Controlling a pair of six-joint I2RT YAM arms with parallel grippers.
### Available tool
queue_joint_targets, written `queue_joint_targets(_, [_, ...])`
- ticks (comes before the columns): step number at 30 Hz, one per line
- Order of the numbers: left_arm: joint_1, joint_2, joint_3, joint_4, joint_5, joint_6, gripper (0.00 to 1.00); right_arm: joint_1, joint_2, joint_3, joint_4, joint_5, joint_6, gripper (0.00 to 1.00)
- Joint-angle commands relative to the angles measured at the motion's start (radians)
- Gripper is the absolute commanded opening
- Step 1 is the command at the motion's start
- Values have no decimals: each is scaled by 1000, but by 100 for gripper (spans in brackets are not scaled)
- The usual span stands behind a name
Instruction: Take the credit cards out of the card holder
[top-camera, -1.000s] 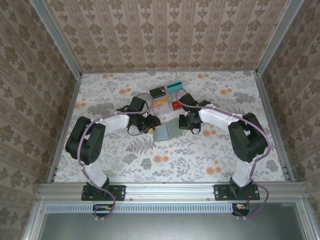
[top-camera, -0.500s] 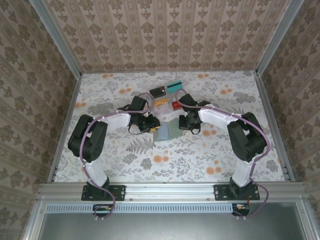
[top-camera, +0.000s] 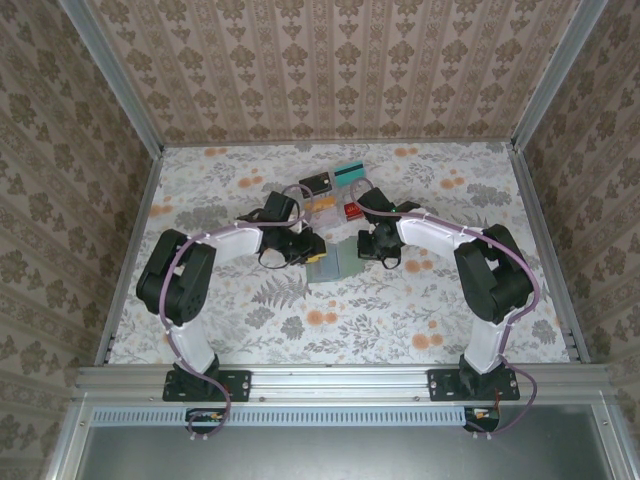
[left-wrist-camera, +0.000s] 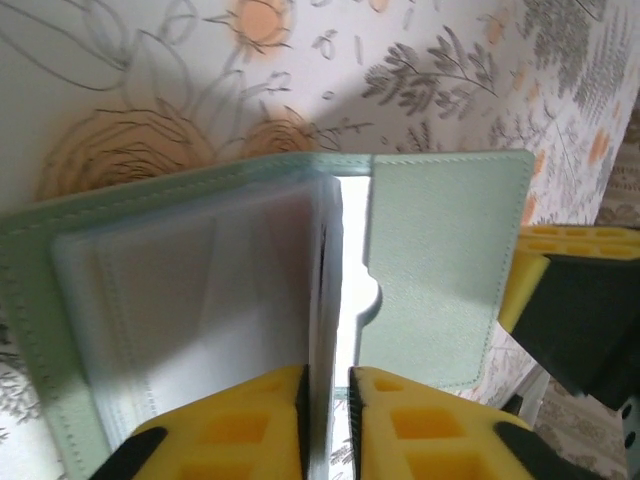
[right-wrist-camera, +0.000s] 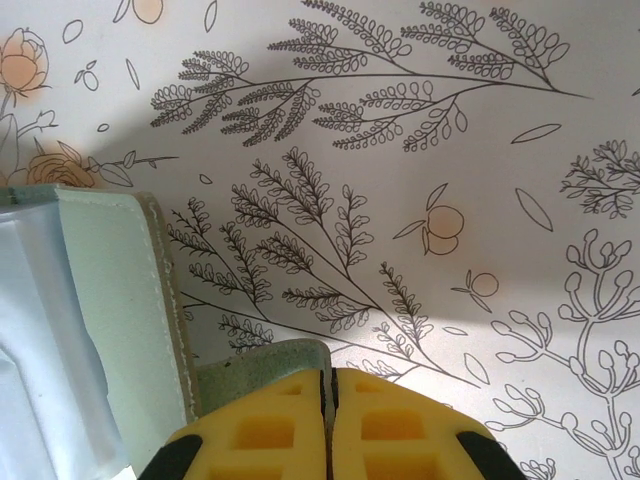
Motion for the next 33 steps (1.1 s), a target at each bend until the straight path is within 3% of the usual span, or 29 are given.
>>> queue_joint_targets(1, [-5,-47,18,-30,22,56,13,5,12,-6,17,-63,-19,8])
queue_joint_targets(4, [-2,-70,35,-139,-25,127,8,14,-14,-35,31,-120,5,10])
queue_joint_targets(8, [12,-107,52,-296,-87,225,2,16,-79,-88,64,-135,52,20])
queue_joint_targets(12, [16,-112,59,-320,-103,234,3,16,-140,-93,65,-113,67,31])
queue_joint_targets(16, [1,-92,72,-262,-66,186,13,16,-192,-72,46,-55,81,43])
queue_joint_targets(18, [-10,-87,83,-245,-60,172,23,16,-231,-79,64,-35,93,46])
queue_joint_targets(21, [-17,-89,86,-212,-39,154,33,23,-279,-90,102,-44,103,48])
queue_joint_targets(24, [-18,-90,87,-195,-19,142,35,50,-294,-81,131,-66,89,49])
queue_joint_targets(28, [-18,-87,84,-183,-8,136,35,79,-243,-54,142,-120,88,48])
queue_joint_targets(33, [-18,-80,61,-127,41,101,30,89,-186,-71,215,-216,153,39])
